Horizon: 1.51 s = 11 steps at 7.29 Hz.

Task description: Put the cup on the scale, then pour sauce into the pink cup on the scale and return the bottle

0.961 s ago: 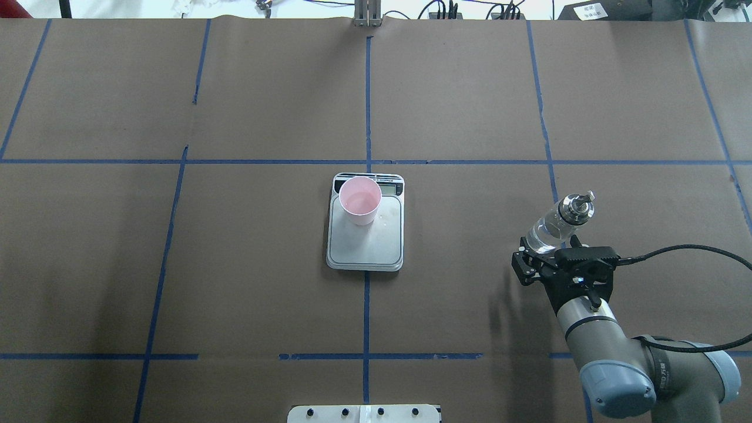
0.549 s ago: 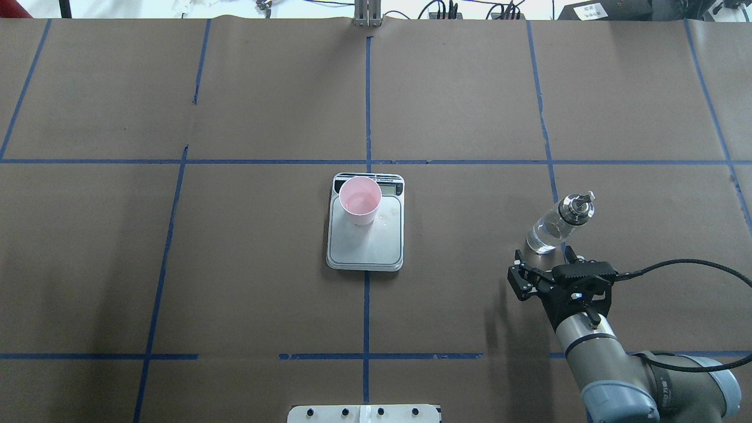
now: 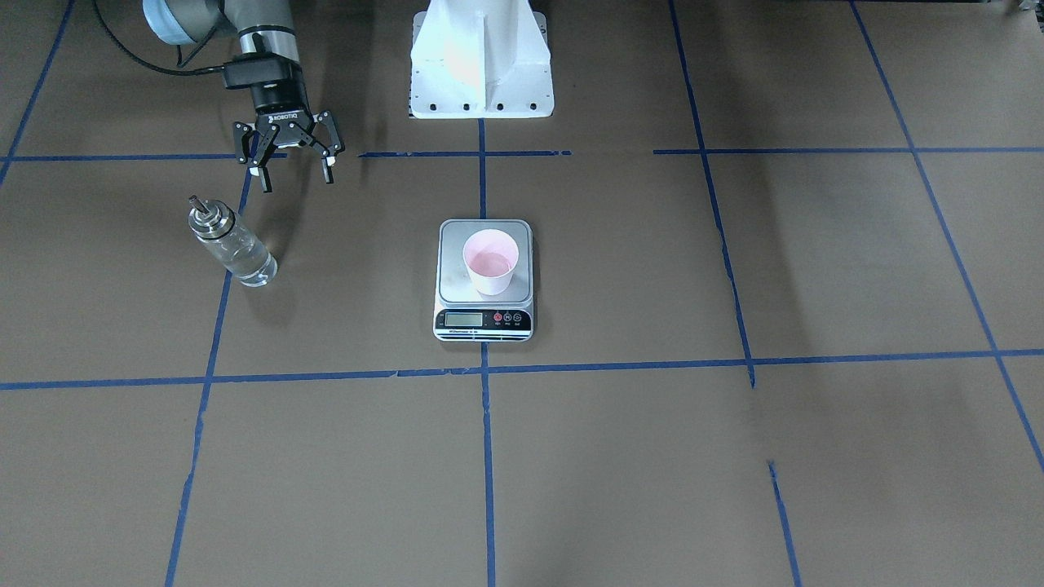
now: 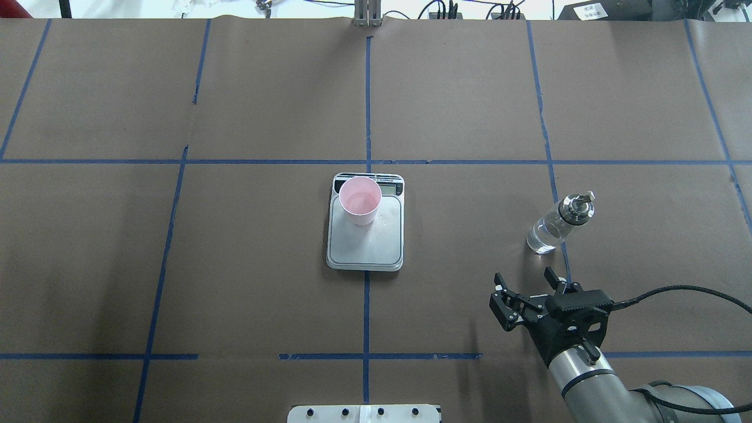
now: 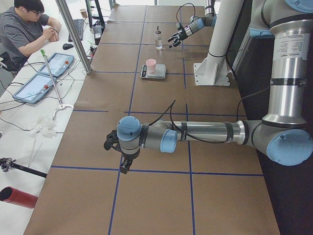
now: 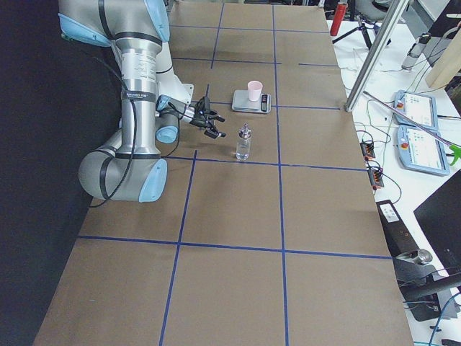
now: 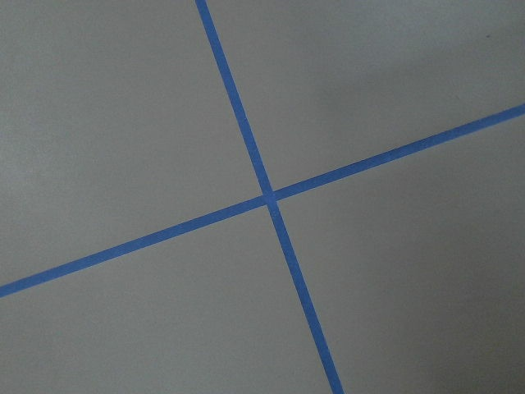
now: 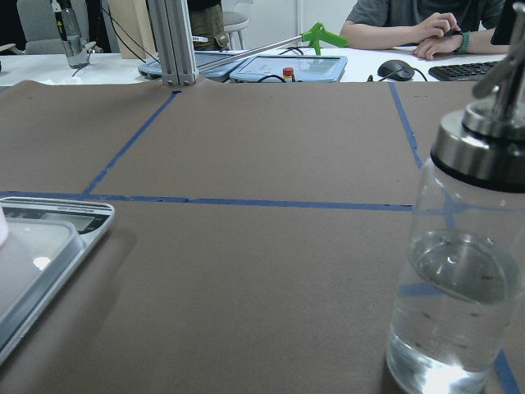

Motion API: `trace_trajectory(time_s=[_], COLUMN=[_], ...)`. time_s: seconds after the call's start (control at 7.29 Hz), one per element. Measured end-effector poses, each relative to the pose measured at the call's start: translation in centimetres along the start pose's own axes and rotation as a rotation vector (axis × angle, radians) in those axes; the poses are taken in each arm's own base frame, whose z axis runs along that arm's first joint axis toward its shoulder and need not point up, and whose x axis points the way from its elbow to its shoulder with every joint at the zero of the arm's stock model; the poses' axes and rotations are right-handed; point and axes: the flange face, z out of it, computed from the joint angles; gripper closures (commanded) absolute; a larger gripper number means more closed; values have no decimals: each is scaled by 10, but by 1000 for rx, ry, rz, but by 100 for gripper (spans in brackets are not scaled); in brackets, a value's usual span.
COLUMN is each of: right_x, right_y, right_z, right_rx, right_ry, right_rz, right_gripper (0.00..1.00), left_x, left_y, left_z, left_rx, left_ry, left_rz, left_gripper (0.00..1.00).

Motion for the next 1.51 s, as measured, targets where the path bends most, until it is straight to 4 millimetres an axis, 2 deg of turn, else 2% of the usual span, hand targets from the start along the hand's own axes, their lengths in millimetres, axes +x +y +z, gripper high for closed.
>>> trace_trajectory(time_s=[0.27, 0.41, 0.69, 0.82, 0.96, 1.1, 1.24, 1.51], right_x=[-29, -45, -75, -71, -47, -12, 30, 133], right_y=[-41, -70, -137, -177, -217, -251, -279, -324], right_z=[-22, -22, 7, 29, 52, 71, 84, 102], right_rx=[-15, -32, -93, -145, -217, -293, -370, -540], right_ry=[-35, -32, 32, 78, 115, 135, 144, 125], right_rz=[34, 40, 6, -41, -109, -177, -245, -372], right_gripper=[0, 0, 0, 0, 0, 0, 0, 0], left_x=[0, 0, 0, 0, 0, 0, 1, 2], left_y=[0, 0, 0, 0, 0, 0, 0, -1], left_z=[0, 0, 0, 1, 0, 0, 0, 1], left_rx=[0, 0, -1, -1, -1, 0, 0, 0], left_ry=[0, 1, 1, 1, 1, 1, 2, 2], left_rz=[0, -1, -2, -1, -1, 1, 3, 4], left_gripper=[0, 0, 0, 0, 0, 0, 0, 0])
